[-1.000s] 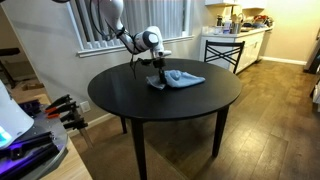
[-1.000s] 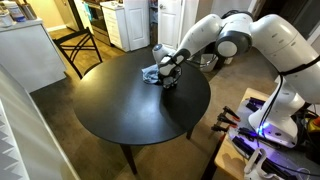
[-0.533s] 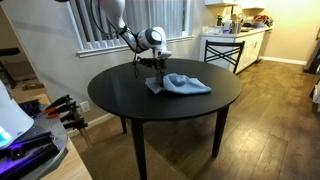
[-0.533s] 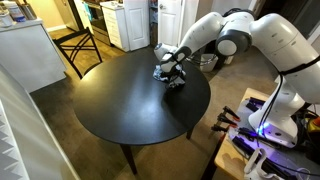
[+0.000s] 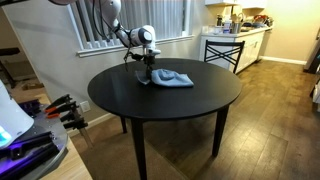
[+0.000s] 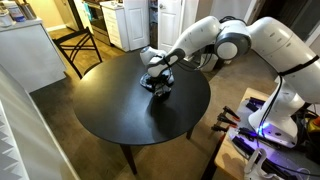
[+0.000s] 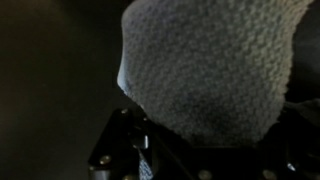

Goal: Wipe the table using the blue towel

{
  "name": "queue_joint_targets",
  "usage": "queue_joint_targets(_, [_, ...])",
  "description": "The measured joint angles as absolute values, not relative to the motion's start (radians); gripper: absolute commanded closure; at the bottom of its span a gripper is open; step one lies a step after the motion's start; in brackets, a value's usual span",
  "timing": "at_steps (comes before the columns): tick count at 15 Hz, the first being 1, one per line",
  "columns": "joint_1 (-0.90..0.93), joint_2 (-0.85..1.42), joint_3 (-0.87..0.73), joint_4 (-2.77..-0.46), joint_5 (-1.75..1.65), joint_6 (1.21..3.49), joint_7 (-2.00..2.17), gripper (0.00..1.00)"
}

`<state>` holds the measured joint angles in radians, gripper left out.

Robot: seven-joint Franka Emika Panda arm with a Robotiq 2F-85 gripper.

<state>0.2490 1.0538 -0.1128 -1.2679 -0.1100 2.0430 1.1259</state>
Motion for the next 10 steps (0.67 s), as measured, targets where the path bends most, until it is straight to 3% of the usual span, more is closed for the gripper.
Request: queue_joint_targets(10, [0.47, 1.08, 0.037, -1.22, -0.111, 2.096, 0.986, 0.98])
